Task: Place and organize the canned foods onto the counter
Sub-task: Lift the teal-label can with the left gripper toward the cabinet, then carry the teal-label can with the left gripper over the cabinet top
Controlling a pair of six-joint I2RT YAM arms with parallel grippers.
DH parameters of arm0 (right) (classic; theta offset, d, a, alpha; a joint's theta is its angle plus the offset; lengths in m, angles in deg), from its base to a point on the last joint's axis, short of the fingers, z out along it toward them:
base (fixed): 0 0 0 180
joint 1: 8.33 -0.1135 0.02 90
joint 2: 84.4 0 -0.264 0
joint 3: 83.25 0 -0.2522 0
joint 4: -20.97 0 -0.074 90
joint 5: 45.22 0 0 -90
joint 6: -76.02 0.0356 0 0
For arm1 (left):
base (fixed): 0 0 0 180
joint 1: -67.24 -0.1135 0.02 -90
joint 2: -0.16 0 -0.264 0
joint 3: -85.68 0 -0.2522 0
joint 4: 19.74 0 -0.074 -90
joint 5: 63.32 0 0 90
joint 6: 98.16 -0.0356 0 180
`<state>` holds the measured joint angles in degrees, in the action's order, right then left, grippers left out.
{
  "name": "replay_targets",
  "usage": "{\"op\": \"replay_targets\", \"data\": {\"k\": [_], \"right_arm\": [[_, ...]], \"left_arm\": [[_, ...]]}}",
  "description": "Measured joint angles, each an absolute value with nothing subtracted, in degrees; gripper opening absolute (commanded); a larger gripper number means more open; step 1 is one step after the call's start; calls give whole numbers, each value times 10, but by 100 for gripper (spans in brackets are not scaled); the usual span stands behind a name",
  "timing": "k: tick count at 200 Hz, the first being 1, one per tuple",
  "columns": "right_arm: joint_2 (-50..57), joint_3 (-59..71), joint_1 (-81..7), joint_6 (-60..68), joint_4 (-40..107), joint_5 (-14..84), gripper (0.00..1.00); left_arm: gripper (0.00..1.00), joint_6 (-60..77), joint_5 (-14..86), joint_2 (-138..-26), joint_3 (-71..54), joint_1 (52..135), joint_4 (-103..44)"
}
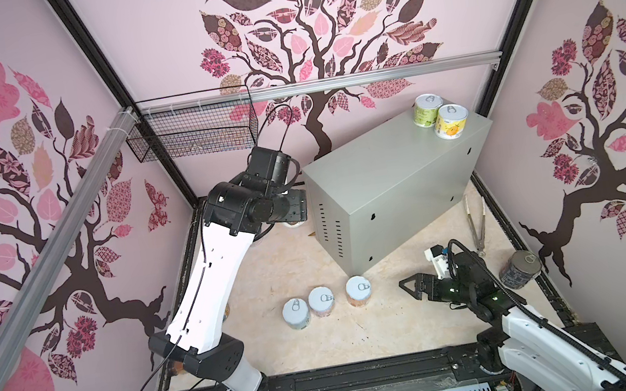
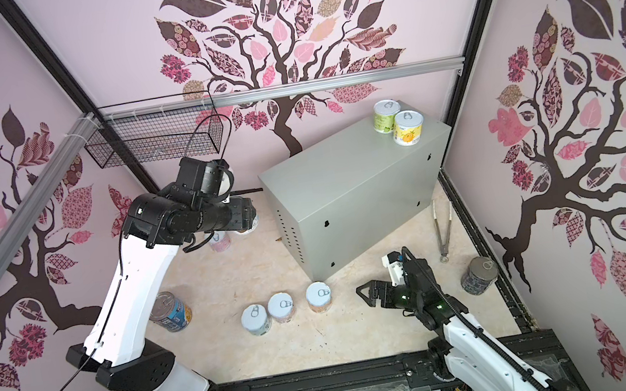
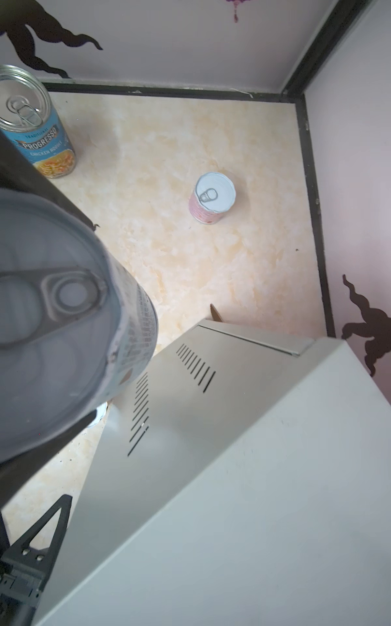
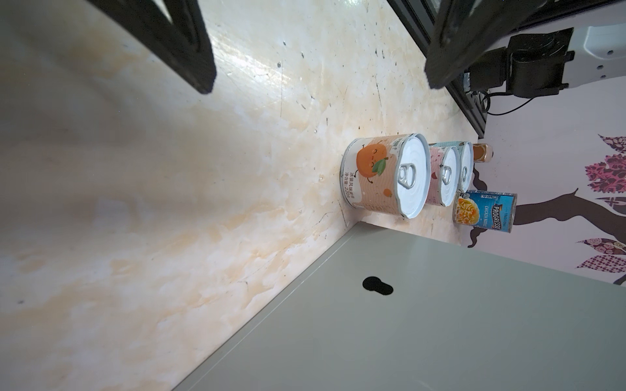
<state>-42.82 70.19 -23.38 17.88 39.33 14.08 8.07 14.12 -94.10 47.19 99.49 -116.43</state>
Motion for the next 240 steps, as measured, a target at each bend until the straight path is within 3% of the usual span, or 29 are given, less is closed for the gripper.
{"op": "replay_targets", "data": {"k": [119,240], "right_arm": [[-436,702,-234,179,396,146,100],[-433,702,-234,179,392,146,100]], "left_arm": [[47,79,160,-1036,646,1038,-1191],[51,78,195,-1110,724,1067,-1163]]}}
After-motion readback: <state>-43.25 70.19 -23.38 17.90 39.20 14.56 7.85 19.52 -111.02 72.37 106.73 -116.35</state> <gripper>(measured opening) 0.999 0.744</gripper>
